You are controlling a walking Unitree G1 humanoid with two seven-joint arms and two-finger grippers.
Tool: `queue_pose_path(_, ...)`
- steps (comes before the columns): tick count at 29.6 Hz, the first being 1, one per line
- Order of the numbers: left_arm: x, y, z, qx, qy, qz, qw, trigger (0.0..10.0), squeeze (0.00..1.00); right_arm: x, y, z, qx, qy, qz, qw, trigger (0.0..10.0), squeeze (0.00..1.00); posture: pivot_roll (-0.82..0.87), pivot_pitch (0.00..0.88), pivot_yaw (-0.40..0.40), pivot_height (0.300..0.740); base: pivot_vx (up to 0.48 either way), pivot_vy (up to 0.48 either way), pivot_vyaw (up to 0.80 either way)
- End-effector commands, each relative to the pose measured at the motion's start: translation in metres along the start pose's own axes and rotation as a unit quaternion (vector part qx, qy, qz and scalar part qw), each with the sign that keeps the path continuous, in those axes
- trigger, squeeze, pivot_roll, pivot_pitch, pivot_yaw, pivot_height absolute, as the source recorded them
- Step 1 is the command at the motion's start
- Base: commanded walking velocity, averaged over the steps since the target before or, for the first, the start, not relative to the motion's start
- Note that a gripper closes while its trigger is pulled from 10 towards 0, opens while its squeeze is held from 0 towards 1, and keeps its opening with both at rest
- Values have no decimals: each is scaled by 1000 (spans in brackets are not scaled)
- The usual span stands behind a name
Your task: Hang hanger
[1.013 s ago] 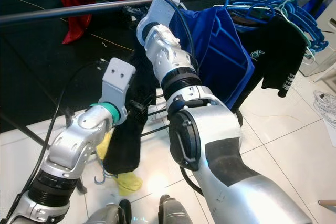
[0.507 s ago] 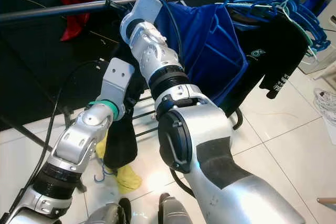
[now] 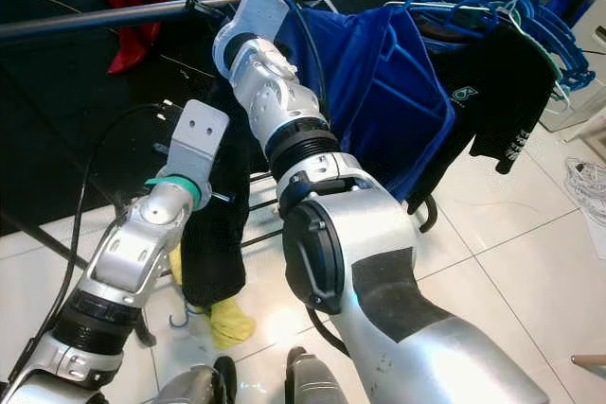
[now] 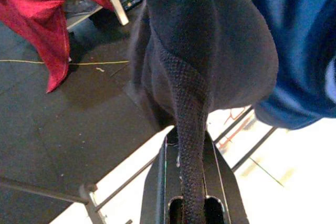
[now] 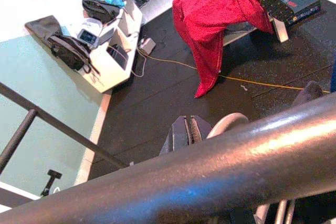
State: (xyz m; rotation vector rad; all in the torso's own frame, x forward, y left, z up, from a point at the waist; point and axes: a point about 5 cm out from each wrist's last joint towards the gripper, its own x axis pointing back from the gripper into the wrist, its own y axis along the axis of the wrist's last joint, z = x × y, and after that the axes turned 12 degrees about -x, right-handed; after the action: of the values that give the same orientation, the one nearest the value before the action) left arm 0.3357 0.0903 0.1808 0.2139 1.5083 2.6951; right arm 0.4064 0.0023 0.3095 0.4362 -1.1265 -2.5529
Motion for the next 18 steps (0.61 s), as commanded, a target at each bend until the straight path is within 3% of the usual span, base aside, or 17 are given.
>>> queue_pose_path(1, 1, -6, -3, -7, -6, 5, 1000, 0, 0, 0, 16, 12, 13, 25, -33, 999, 10000, 0, -96, 83, 13, 740, 0, 0, 0)
queue_pose_path(6, 2, -6, 0, -12, -5, -3, 1000, 0, 0, 1, 14, 8, 27, 21, -32, 999, 10000, 0, -95, 83, 11, 740, 0, 0, 0)
queue_pose_path(7, 2, -6, 0, -13, -8, -9, 1000, 0, 0, 2, 12, 5, 33, 19, -32, 999, 10000, 302, -96, 83, 11, 740, 0, 0, 0)
queue_pose_path(9, 2, -6, 0, -13, -8, -9, 1000, 0, 0, 2, 12, 5, 33, 19, -32, 999, 10000, 302, -96, 83, 11, 740, 0, 0, 0)
queue_pose_path(10, 4, -4, -1, -14, -20, -24, 999, 0, 0, 3, 11, 2, 37, 20, -33, 999, 10000, 1000, -97, 83, 10, 740, 0, 0, 0)
queue_pose_path(15, 8, 2, 2, -8, -37, -53, 998, 0, 0, 9, 5, -8, 62, 25, -19, 998, 10000, 1000, -98, 85, 8, 740, 0, 0, 0)
queue_pose_path(16, 8, 3, 5, 6, -44, -59, 997, 0, 0, 15, 3, -13, 96, 33, -10, 995, 10000, 1000, -96, 86, 7, 740, 0, 0, 0)
queue_pose_path(17, 8, 3, 5, 6, -44, -59, 997, 0, 0, 15, 3, -13, 96, 33, -10, 995, 10000, 1000, -96, 86, 7, 740, 0, 0, 0)
queue_pose_path(18, 8, 3, 10, 13, -47, -66, 997, 0, 0, 23, 2, -20, 142, 42, 4, 989, 10000, 47, -97, 88, 7, 740, 0, 0, 0)
